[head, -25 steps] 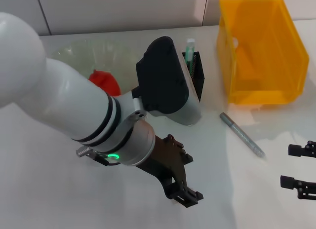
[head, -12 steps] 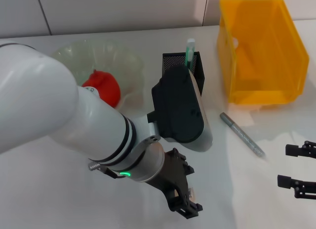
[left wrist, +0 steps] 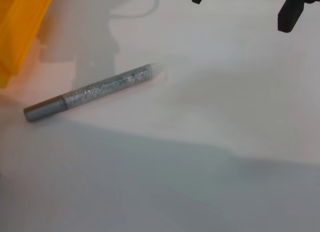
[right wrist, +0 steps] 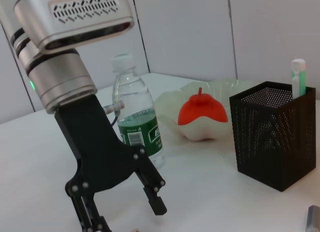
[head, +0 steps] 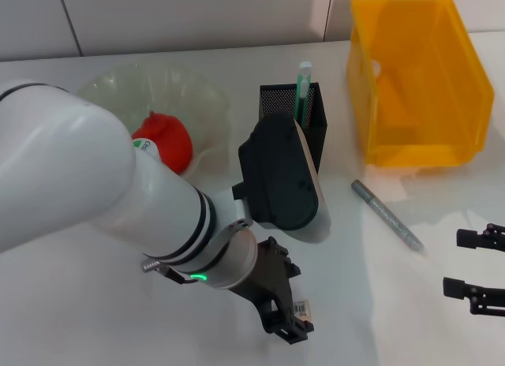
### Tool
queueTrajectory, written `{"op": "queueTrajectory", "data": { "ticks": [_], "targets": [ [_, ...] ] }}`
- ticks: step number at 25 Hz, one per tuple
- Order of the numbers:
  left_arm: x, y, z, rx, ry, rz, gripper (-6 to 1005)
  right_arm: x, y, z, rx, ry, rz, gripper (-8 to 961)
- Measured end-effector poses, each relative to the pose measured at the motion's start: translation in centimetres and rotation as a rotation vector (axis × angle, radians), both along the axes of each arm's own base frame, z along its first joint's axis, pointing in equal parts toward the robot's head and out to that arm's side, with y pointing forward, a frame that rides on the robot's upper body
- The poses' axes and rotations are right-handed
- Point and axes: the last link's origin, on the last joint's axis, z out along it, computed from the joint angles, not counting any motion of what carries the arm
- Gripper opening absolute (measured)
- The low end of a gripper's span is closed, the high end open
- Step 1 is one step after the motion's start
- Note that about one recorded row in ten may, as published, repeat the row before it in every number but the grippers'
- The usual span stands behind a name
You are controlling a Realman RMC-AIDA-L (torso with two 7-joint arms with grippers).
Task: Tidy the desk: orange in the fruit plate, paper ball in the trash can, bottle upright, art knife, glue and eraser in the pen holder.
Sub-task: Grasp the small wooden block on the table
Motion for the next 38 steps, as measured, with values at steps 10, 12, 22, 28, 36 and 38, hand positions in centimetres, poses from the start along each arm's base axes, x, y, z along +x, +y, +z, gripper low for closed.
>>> {"op": "queueTrajectory", "data": {
  "ticks": [10, 12, 22, 28, 36, 38],
  "targets": [
    [0.5, -0.6, -0.3, -0.016, -0.010, -0.045, 636, 0.1, 0.1, 0.1, 0.004, -0.004, -0.005, 805],
    [0.4, -0.6, -0.3, -0.018, -0.006, -0.048, 592, 0.1, 0.1, 0.0, 0.006, -0.006, -0.008, 805],
    [-0.2, -0.5, -0.5, -0.020, 0.009, -0.044, 496, 0.3, 0.2, -0.2, 0.002, 0.004, -0.018, 805],
    [-0.4, -0.3, -0.6, -0.014, 0.011, -0.039, 489, 0.3, 0.2, -0.3, 0.002, 0.000, -0.020, 805],
    [-0.6, -0.2, -0.6, -0.015, 0.017, -0.038, 477, 0.2, 0.4, -0.3, 0.001, -0.001, -0.015, 805],
    [-0.7, -0.2, -0.6, -0.017, 0.019, -0.043, 468, 0.2, 0.4, -0.3, 0.002, 0.000, -0.016, 805]
  ]
}}
